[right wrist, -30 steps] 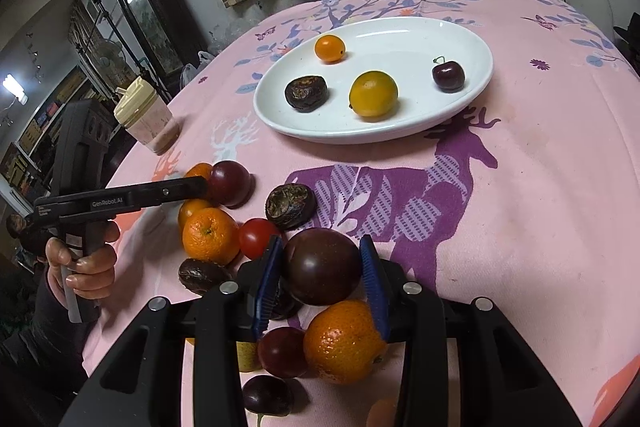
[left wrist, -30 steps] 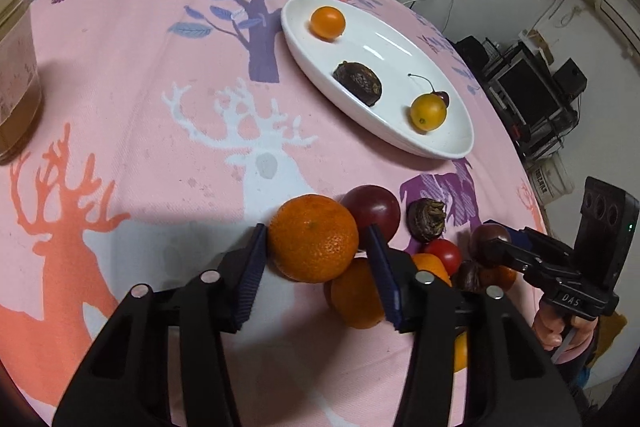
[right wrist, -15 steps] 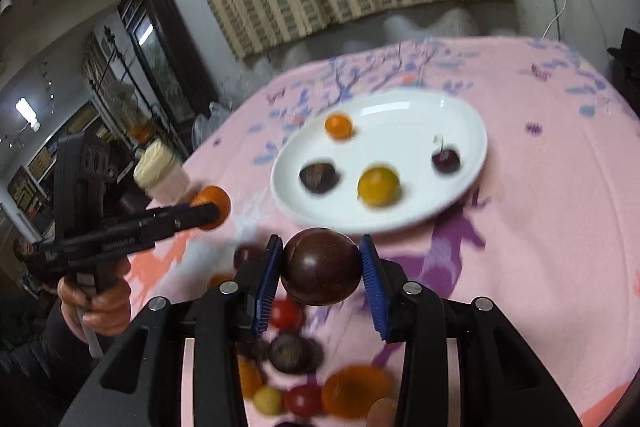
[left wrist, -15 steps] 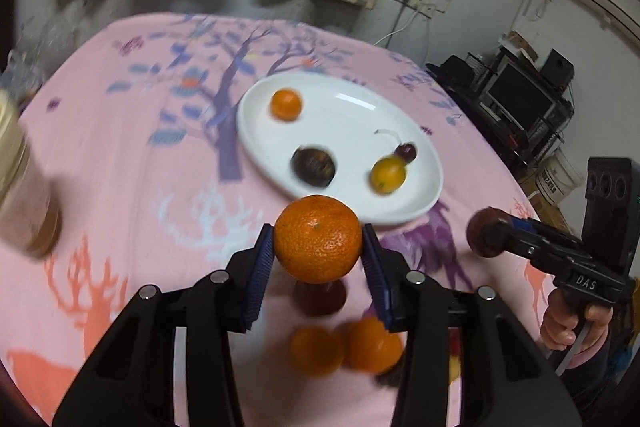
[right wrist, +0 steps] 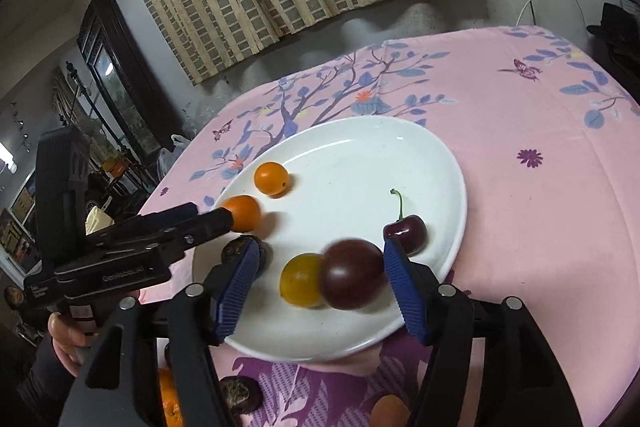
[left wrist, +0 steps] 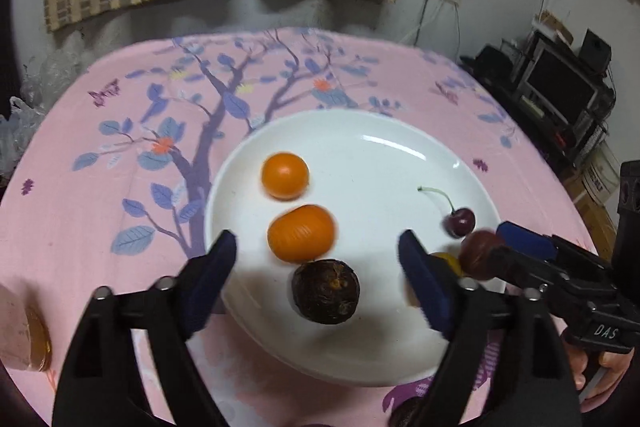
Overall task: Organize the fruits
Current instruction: 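Release the tangerine and dark plum onto the plate with both tools, then grasp a yellow plum with the left tool while the right tool grasps a tangerine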
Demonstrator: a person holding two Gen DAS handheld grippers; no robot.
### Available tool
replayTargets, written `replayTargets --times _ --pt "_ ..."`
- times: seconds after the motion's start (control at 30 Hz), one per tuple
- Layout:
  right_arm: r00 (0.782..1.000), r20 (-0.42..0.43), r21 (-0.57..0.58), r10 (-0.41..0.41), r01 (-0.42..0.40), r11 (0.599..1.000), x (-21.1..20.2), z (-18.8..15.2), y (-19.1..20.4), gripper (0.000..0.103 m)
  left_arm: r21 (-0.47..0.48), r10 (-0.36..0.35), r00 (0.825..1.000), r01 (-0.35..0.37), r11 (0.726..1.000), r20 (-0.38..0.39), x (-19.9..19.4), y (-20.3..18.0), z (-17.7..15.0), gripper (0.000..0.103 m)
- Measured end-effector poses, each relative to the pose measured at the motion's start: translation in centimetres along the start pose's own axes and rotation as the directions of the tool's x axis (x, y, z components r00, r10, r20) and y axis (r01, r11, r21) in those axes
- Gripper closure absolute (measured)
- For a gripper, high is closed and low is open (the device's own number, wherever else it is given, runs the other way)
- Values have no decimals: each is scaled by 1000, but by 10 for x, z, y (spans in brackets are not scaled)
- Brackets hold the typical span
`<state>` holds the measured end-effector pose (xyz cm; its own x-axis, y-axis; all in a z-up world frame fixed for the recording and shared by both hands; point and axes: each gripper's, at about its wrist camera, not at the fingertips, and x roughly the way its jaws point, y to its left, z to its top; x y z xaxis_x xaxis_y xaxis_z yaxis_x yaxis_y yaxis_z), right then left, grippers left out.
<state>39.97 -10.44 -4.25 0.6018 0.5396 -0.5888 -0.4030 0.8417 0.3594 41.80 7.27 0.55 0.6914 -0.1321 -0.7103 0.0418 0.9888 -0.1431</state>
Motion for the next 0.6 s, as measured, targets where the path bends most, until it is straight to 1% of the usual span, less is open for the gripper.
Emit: replayTargets --times 0.07,0.13,0.17,0.23,0.3,0.37,0.4,0.43,0.47,0.5,0.57,0.6 --pt "1000 22 -30 11 -10 999 -13 -2 8 36 14 3 1000 -4 1000 16 -16 1 -6 16" --pt "999 40 -55 22 -20 998 -27 -6 18 30 20 0 1000 -1 1000 27 -36 3 -18 15" --pt "999 36 -74 36 -34 997 -34 -11 23 29 22 5 999 -6 1000 36 -45 4 -26 13" --pt "999 13 -97 42 -41 994 -44 -23 28 29 22 11 999 -12 1000 53 -66 7 -44 12" --pt "999 -22 -103 49 -51 993 -54 -41 30 29 23 -7 998 6 1000 58 -83 10 -63 12" --pt "999 -54 -107 2 -8 994 -63 -61 30 29 33 -25 996 23 999 84 -98 11 -86 11" --pt "998 -57 -103 -14 9 995 -69 -72 28 29 42 -19 994 14 999 106 -105 12 -99 10" --pt "998 -66 -97 -9 3 995 -73 -82 27 29 50 -7 994 2 999 113 -108 12 -109 9" --pt "996 -90 -81 -4 -4 997 -77 -91 25 29 59 3 995 -9 998 101 -110 11 -119 9" --pt "995 -100 -68 8 -15 998 -80 -95 24 29 66 -3 997 -2 998 78 -111 11 -125 9" --pt "992 -118 -52 46 -53 997 -85 -104 26 29 56 -39 998 37 998 47 -114 11 -133 9" --pt "991 -130 -54 44 -52 997 -85 -108 27 29 49 -44 998 42 998 45 -115 11 -136 9"
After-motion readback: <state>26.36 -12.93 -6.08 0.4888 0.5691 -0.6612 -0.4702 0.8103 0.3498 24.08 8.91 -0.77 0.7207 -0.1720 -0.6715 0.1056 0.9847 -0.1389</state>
